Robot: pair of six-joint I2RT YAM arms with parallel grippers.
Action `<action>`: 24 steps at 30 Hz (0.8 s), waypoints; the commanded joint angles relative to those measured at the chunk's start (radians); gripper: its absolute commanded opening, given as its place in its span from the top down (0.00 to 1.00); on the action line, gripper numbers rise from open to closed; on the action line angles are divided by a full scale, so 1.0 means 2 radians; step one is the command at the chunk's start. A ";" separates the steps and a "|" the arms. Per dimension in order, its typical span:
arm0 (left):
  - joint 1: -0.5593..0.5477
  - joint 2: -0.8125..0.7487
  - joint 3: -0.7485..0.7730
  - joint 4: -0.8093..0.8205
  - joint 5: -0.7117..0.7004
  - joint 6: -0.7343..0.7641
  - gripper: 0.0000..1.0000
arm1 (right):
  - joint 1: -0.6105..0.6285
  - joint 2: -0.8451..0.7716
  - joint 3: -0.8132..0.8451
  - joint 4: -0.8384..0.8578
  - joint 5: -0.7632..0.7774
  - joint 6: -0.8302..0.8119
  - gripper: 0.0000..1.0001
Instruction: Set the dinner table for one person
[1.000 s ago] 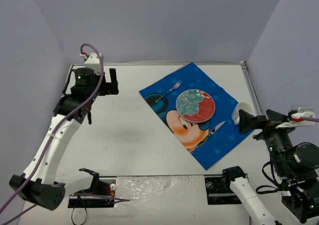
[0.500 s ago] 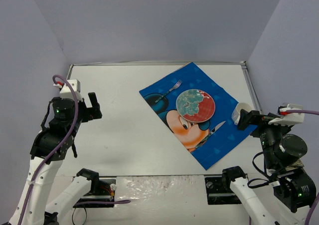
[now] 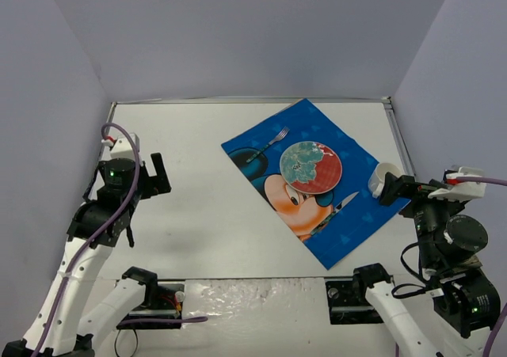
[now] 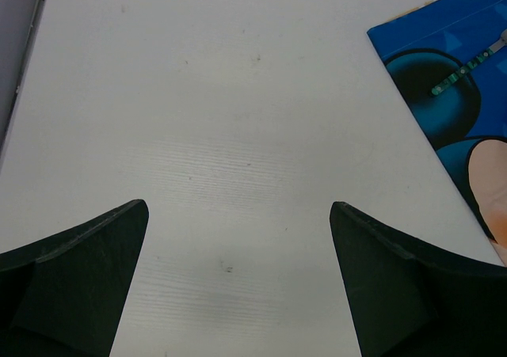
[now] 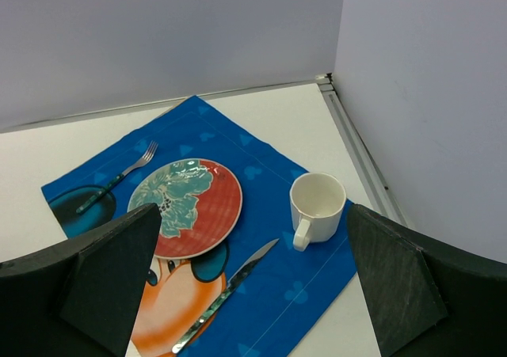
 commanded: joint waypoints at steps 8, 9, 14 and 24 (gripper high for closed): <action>0.001 -0.099 -0.004 0.027 -0.044 0.028 0.03 | 0.002 -0.039 -0.014 0.042 0.020 -0.021 0.00; 0.001 -0.105 -0.008 0.024 -0.047 0.029 0.03 | 0.002 -0.049 -0.018 0.042 0.023 -0.022 0.00; 0.001 -0.152 -0.029 0.012 -0.059 0.040 0.03 | 0.002 -0.089 -0.034 0.034 0.040 -0.022 0.00; 0.001 -0.173 -0.057 0.011 -0.056 0.053 0.03 | 0.003 -0.112 -0.040 0.018 0.060 -0.023 0.00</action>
